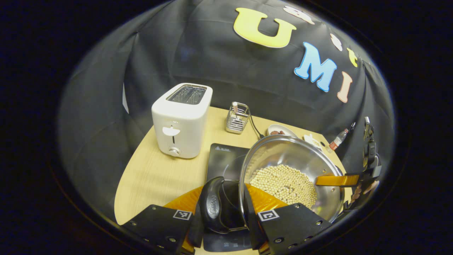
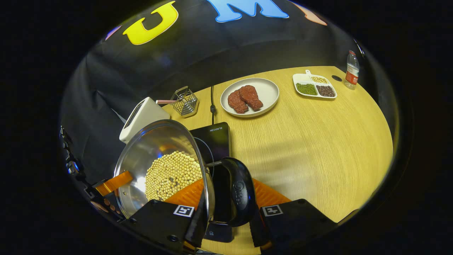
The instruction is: First push the handle of the pot to place it horizontally, then grasp the pot with both hands and set it on the induction cooktop.
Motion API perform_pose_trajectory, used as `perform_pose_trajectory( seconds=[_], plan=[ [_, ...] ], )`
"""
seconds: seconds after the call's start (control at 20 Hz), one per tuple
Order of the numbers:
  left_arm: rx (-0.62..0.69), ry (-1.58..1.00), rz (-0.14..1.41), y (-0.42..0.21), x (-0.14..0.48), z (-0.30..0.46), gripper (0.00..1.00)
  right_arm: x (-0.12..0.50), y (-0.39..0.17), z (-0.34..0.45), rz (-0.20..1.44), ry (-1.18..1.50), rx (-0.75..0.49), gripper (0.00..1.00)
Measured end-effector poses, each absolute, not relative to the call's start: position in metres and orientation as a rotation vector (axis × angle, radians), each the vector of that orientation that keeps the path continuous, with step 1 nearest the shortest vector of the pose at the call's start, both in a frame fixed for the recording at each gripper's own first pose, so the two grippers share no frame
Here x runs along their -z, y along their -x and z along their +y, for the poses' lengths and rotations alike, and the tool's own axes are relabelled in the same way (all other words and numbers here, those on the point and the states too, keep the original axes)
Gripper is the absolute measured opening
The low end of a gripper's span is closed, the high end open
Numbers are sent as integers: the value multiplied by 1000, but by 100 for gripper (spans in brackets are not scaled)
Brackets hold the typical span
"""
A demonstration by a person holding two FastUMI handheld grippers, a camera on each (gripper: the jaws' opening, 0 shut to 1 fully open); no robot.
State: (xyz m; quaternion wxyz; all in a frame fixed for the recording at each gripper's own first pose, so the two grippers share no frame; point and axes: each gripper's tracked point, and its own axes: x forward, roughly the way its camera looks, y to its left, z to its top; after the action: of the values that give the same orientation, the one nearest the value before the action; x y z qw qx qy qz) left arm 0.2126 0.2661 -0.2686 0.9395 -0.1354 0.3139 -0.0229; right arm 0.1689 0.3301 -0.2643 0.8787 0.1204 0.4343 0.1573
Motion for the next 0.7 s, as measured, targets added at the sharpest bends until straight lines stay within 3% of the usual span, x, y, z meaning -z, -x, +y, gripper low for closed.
perform_pose_trajectory(
  seconds=[0.1, 0.7],
  plan=[
    [51, 276, 629, -230, 277, 271, 52, 269, -185, 337, 898, -250, -326, 55],
    [72, 273, 625, -268, 311, 287, 53, 299, -215, 354, 911, -267, -309, 53]
  ],
)
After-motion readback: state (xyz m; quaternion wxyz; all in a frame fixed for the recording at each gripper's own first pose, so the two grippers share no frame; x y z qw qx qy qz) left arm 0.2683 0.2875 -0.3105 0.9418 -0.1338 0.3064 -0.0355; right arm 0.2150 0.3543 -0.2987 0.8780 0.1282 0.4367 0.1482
